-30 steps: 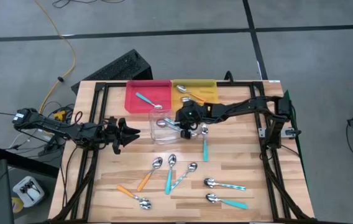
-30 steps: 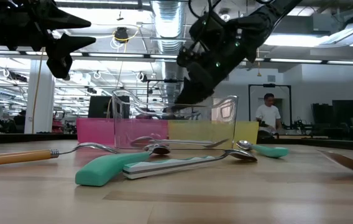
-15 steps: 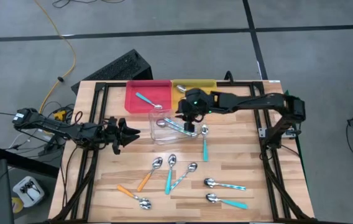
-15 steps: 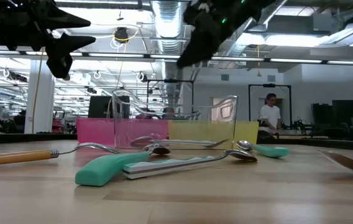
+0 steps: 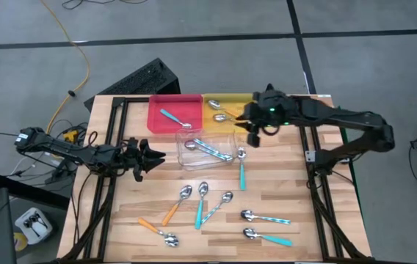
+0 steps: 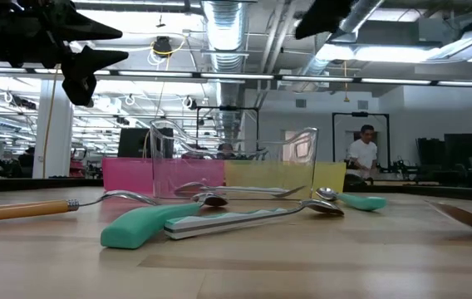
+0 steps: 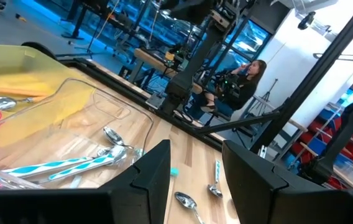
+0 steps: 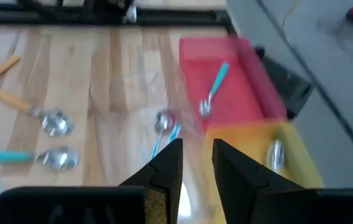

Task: Sort silverware by color (type)
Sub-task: Put the light green spoon into the red bin

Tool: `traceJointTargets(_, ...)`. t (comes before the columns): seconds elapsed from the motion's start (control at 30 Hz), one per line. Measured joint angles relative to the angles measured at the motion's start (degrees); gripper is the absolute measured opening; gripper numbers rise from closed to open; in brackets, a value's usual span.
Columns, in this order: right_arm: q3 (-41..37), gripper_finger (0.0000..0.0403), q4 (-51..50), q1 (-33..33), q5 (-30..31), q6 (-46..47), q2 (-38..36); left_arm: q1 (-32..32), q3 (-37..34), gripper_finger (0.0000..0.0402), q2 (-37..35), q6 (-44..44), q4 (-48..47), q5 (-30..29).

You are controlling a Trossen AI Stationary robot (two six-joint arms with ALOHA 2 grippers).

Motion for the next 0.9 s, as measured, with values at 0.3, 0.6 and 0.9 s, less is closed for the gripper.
traceJointTargets(0.3, -4.91, 0.0113, -13.23, 3.89, 5.39, 9.13, -10.44, 0.00, 0.00, 0.0130, 0.00, 0.00, -0.84, -0.17)
traceJointTargets(0.6, -21.78, 0.0113, -2.93, 11.43, 11.80, 17.36, -23.16, 0.00, 0.00, 0.0130, 0.00, 0.00, -0.94, -0.53)
traceJointTargets(0.9, -41.46, 0.0113, 17.14, 15.09, 13.55, 21.04, -28.76, 0.00, 0.00, 0.0130, 0.00, -0.04, -0.94, -0.59)
